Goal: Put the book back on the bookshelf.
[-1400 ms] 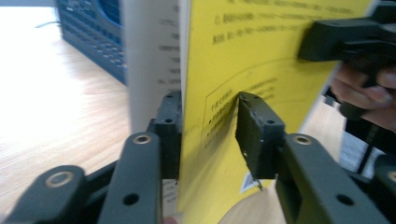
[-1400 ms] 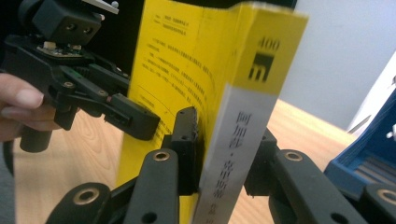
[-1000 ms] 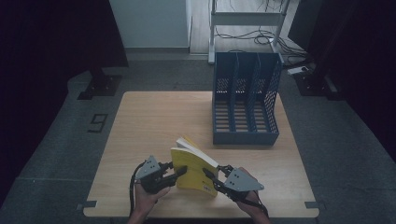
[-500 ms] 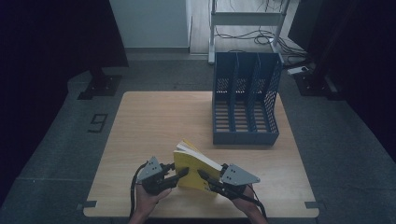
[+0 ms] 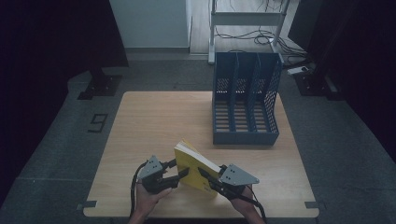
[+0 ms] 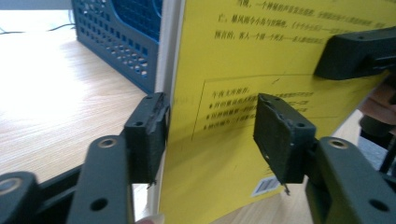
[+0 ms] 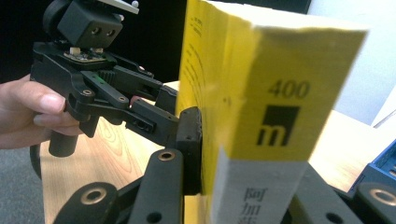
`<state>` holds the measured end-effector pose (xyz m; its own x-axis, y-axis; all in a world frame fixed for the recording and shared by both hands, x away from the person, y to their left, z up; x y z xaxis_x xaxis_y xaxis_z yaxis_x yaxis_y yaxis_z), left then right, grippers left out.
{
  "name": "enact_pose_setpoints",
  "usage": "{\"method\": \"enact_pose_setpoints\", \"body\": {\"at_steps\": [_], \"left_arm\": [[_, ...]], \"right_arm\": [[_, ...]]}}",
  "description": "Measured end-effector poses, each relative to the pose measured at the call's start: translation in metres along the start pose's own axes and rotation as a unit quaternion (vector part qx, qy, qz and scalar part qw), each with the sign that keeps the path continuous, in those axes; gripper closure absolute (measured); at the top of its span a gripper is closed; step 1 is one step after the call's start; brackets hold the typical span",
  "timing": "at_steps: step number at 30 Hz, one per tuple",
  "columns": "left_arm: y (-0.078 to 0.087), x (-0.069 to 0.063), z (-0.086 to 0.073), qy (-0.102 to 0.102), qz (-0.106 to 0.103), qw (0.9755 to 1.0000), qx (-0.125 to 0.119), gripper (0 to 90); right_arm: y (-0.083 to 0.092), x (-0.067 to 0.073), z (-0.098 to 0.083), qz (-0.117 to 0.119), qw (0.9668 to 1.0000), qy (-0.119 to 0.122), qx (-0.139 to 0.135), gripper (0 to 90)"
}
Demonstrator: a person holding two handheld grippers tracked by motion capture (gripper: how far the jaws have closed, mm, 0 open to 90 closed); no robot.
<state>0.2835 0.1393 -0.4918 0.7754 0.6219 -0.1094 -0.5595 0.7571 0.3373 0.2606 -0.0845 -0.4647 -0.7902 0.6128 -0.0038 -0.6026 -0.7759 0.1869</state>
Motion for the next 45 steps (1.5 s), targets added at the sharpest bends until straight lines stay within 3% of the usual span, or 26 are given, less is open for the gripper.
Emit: {"method": "enact_pose_setpoints", "body": {"at_steps": [5,12,23,45], "left_arm": [[0.001,0.004,-0.001,0.006,0.019,0.9998,0.000,37.0],[0.003,0.007,-0.001,0.013,0.026,0.9996,0.002,35.6],[0.002,0.011,-0.003,0.022,0.038,0.9990,0.011,36.0],[0.000,0.013,-0.006,0.032,0.037,0.9982,0.035,35.9]], "right_arm": [[0.000,-0.002,-0.001,0.004,0.9998,-0.015,-0.009,74.2],[0.001,-0.001,-0.001,0.005,0.9998,-0.015,-0.012,74.3],[0.009,-0.010,0.002,-0.023,0.9991,-0.027,-0.024,74.4],[0.025,-0.022,0.012,-0.073,0.9955,-0.038,-0.046,74.4]]}}
Point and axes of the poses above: each handheld gripper's, and its own axes: y roughly backward along the jaws, z roughly out of its top, x roughly to its left, the point moved 3 cm from there along -y, roughly forward along the jaws, and after that the axes turned 4 degrees about -y, right-handed, at the moved point
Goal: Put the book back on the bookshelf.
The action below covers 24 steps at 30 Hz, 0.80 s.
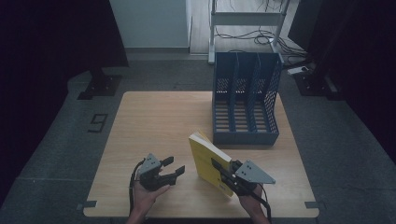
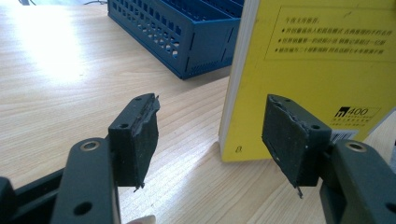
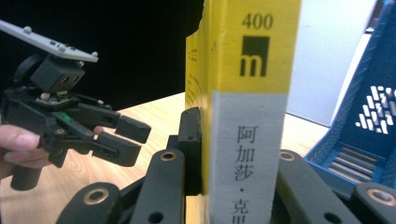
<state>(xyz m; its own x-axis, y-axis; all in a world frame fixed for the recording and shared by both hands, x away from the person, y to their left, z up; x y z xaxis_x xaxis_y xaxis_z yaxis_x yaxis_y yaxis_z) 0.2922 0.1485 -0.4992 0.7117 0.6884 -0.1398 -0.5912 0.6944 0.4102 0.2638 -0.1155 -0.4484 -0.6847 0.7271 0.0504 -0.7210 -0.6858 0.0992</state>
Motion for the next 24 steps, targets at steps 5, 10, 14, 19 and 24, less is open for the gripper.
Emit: {"method": "enact_pose_setpoints", "body": {"at_steps": [5,10,14,19,24], "left_arm": [[0.000,0.000,-0.001,0.001,0.000,1.0000,0.003,35.9],[-0.001,0.001,-0.001,0.001,0.000,1.0000,0.008,35.8],[-0.003,0.001,-0.002,0.000,0.001,0.9999,0.012,35.8],[-0.003,0.001,-0.003,0.000,0.000,0.9999,0.014,35.7],[-0.003,0.001,-0.003,0.002,0.000,0.9999,0.017,35.7]], "right_arm": [[0.004,-0.004,0.003,-0.011,0.9999,-0.005,-0.007,74.4],[0.010,-0.009,0.008,-0.022,0.9995,-0.009,-0.018,74.4],[0.014,-0.014,0.012,-0.031,0.9991,-0.013,-0.026,74.4],[0.019,-0.018,0.015,-0.042,0.9985,-0.015,-0.033,74.3],[0.022,-0.022,0.016,-0.052,0.9978,-0.018,-0.037,74.4]]}}
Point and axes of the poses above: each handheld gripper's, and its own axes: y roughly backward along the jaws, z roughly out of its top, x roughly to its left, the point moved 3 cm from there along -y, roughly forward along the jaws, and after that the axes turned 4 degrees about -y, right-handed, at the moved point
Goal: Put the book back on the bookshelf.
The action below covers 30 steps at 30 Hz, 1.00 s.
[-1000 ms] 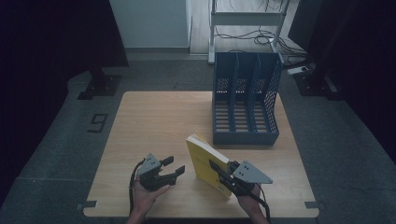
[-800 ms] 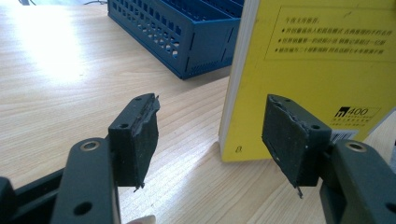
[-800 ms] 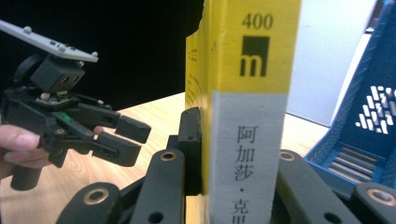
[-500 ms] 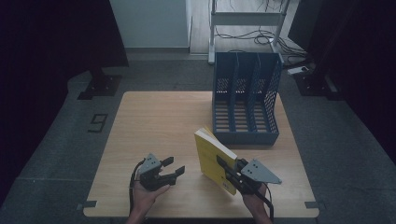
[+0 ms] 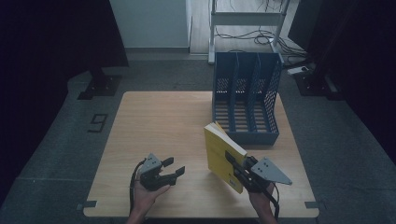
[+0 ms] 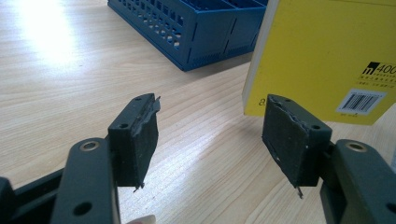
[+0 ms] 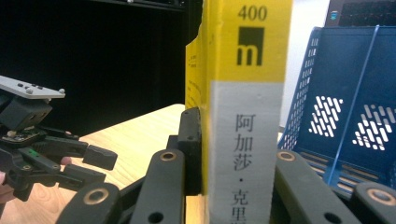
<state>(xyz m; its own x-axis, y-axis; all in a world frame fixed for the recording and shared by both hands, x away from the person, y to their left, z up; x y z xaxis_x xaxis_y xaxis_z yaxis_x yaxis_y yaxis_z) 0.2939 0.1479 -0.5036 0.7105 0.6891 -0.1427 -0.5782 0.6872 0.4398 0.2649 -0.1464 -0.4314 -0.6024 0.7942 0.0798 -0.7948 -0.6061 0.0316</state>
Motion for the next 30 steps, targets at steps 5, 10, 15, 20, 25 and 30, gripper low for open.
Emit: {"method": "enact_pose_setpoints", "body": {"at_steps": [5,10,15,20,25,30], "left_arm": [[-0.001,0.000,-0.001,0.001,0.000,1.0000,0.004,35.6],[-0.003,-0.001,-0.002,0.002,-0.002,1.0000,0.009,35.6],[-0.003,0.000,-0.002,0.003,-0.003,0.9999,0.011,35.6],[-0.001,0.003,-0.002,0.008,0.000,0.9999,0.011,35.6],[-0.001,0.004,-0.002,0.012,0.001,0.9999,0.011,35.6],[0.002,0.005,-0.002,0.013,0.006,0.9999,0.005,35.9]], "right_arm": [[0.001,-0.002,0.001,-0.007,1.0000,0.002,-0.002,74.4],[0.003,-0.005,0.003,-0.013,0.9999,-0.002,-0.006,74.4],[0.004,-0.006,0.004,-0.017,0.9998,-0.004,-0.009,74.4],[0.002,-0.007,0.005,-0.020,0.9997,-0.006,-0.011,74.4],[0.001,-0.008,0.008,-0.025,0.9996,-0.008,-0.015,74.4],[-0.002,-0.009,0.011,-0.029,0.9994,-0.007,-0.016,74.4]]}}
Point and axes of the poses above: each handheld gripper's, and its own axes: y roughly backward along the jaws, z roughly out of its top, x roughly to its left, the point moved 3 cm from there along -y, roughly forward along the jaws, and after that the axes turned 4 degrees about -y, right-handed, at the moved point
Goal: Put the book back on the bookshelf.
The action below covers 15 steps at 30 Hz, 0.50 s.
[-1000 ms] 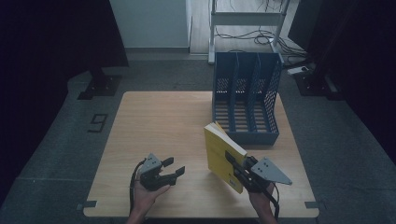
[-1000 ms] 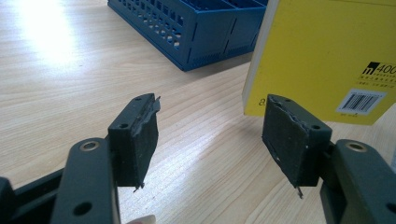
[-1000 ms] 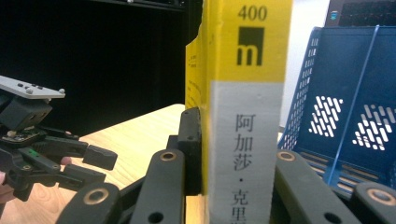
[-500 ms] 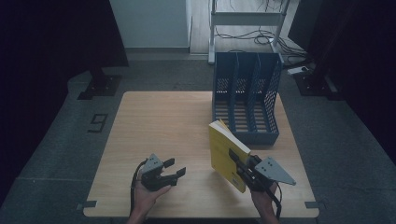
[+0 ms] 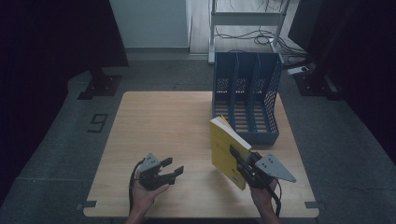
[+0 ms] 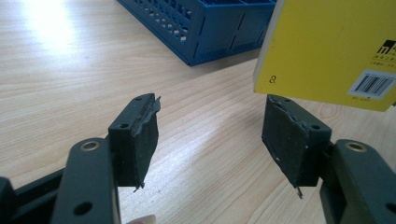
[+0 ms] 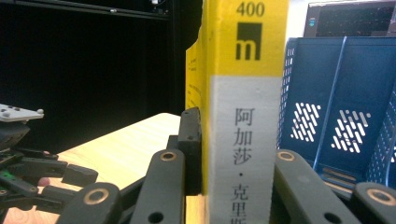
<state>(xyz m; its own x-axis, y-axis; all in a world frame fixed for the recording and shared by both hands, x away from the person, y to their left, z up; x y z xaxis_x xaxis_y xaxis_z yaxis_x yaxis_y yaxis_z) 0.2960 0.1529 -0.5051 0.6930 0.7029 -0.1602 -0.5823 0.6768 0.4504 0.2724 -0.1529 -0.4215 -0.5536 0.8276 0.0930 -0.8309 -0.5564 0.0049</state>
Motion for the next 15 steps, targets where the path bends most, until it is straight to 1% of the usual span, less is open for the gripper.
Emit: {"method": "enact_pose_setpoints", "body": {"at_steps": [5,9,15], "left_arm": [[0.000,0.000,0.000,0.000,-0.003,1.0000,0.002,35.9],[0.001,0.000,0.000,0.000,-0.004,1.0000,0.001,35.8],[0.003,0.001,0.001,0.002,-0.004,1.0000,-0.001,35.8]], "right_arm": [[-0.004,0.000,0.003,-0.002,1.0000,-0.004,-0.004,74.5],[-0.009,-0.001,0.010,-0.003,1.0000,-0.002,-0.008,74.4],[-0.013,-0.003,0.019,-0.010,0.9998,-0.004,-0.017,74.4]]}}
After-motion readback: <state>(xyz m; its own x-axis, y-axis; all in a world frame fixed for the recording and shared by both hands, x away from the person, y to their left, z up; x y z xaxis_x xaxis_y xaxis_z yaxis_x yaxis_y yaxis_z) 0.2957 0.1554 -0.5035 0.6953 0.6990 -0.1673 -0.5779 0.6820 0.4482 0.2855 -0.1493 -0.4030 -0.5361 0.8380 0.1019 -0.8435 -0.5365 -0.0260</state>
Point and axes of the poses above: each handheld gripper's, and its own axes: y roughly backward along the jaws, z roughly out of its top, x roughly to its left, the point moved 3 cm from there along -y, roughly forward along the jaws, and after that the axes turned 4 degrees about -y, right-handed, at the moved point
